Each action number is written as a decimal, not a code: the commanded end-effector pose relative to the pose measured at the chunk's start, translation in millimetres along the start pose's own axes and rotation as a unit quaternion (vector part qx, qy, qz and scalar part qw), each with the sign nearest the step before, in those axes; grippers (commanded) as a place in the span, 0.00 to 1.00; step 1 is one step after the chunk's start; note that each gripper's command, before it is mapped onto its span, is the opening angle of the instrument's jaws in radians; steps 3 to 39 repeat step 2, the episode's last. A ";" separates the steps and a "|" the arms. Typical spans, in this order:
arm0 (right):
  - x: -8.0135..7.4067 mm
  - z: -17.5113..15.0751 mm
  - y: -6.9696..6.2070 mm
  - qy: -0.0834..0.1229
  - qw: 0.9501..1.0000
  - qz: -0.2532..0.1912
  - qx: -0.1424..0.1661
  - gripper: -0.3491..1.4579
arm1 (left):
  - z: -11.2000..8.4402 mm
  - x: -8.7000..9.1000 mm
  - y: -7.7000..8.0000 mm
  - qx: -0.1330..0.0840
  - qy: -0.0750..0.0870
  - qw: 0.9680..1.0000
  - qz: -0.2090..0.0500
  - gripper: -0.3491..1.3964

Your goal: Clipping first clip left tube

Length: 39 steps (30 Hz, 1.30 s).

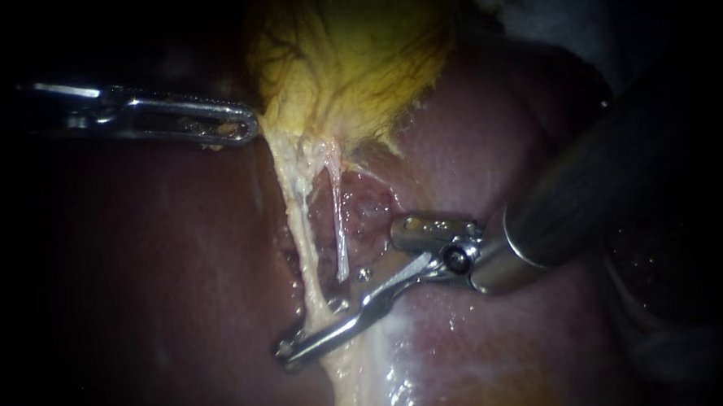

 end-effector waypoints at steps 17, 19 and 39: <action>0.0 0.0 0.0 -0.001 1.000 0.000 0.001 0.00 | 0.0 0.0 0.0 0.000 0.000 1.000 0.000 0.00; 0.0 0.0 0.0 -0.001 1.000 0.000 0.001 0.00 | 0.0 0.0 0.0 0.000 0.000 1.000 0.000 0.00; 0.0 0.0 0.0 -0.001 1.000 0.000 0.001 0.00 | 0.0 0.0 0.0 0.000 0.000 1.000 0.000 0.00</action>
